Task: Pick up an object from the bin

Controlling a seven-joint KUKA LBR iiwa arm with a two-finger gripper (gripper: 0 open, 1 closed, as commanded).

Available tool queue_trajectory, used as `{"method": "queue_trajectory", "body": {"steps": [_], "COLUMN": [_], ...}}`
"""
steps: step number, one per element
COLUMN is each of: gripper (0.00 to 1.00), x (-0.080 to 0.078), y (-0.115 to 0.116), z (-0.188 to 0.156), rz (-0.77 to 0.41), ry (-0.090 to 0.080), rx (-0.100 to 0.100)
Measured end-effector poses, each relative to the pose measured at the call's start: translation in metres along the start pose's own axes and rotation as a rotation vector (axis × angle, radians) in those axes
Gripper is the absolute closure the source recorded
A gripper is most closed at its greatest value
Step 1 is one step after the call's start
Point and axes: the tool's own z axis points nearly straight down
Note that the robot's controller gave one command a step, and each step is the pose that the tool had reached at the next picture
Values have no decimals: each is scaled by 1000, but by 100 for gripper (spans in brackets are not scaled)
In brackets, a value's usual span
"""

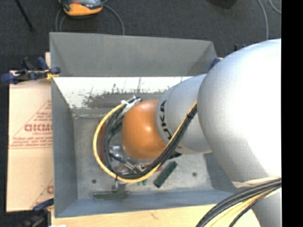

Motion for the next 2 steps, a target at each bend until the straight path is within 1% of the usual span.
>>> {"method": "queue_trajectory", "body": {"steps": [1,2], "gripper": [0,0], "x": [-45,-103], "y": [-26,-29], "z": [-28,-32], "rz": [50,-17], "ry": [24,18], "rx": [4,6]}}
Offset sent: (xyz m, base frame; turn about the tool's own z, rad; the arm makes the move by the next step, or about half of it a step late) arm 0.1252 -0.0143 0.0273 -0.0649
